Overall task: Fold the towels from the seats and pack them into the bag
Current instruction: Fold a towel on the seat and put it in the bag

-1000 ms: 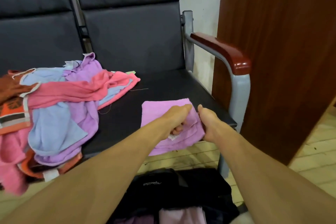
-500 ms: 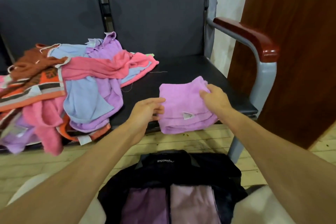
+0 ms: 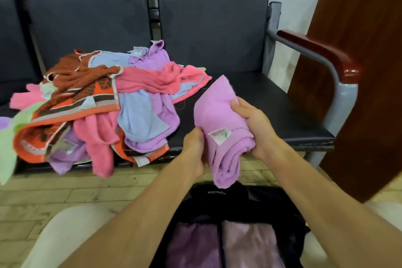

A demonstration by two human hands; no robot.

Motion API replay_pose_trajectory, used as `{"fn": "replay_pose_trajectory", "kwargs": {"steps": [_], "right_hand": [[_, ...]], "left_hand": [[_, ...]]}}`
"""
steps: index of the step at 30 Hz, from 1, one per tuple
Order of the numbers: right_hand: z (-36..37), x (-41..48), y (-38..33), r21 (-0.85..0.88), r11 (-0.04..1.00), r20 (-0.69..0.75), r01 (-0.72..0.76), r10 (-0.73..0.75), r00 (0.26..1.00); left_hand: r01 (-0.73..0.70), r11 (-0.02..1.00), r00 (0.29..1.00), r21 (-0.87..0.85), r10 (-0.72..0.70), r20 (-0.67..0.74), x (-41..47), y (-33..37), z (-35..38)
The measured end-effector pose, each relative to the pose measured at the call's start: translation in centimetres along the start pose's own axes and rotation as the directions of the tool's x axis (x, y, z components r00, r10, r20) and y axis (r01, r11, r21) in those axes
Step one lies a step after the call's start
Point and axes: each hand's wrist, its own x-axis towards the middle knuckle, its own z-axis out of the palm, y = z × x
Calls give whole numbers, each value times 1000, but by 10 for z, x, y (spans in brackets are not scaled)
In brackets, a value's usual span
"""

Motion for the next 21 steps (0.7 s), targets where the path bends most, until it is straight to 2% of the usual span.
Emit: {"fn": "replay_pose_trajectory", "kwargs": {"steps": [3,5,6,8,10,12,13,17,21], "right_hand": [[-4,-9,9,140,989,35,-35,31,999],[-13,-18,13,149,987,16,-59,57,998],[-19,-23,16,122,991,-11,-58,60,998],[-30,-35,21,12,999,-103,-47,48,994],[-42,-42,30,-229,971,-188,-67,24,982],[-55,-48,46,-518,851,-194,-89,-16,981],[-61,-52,55,-604,793,-162,-77,-27,986],[-95,-59,118,-759,646,-93,-82,16,996],[-121,-64,187,-861,475,-141,-183,124,982]], "left_hand": [[127,992,981,-21,-123,152,-22,2,-14],[235,972,932,-28,-217,292,-33,5,-29],[241,970,924,16,-234,302,-37,6,-35],[172,975,946,141,-204,254,-41,1,-43],[30,959,985,282,-77,156,-44,-10,-51],[-70,910,988,408,7,155,-44,-23,-63],[-75,892,985,446,-4,174,-43,-29,-70],[99,849,965,519,-209,157,-29,-59,-102],[201,830,967,521,-254,32,-8,-111,-125]]}}
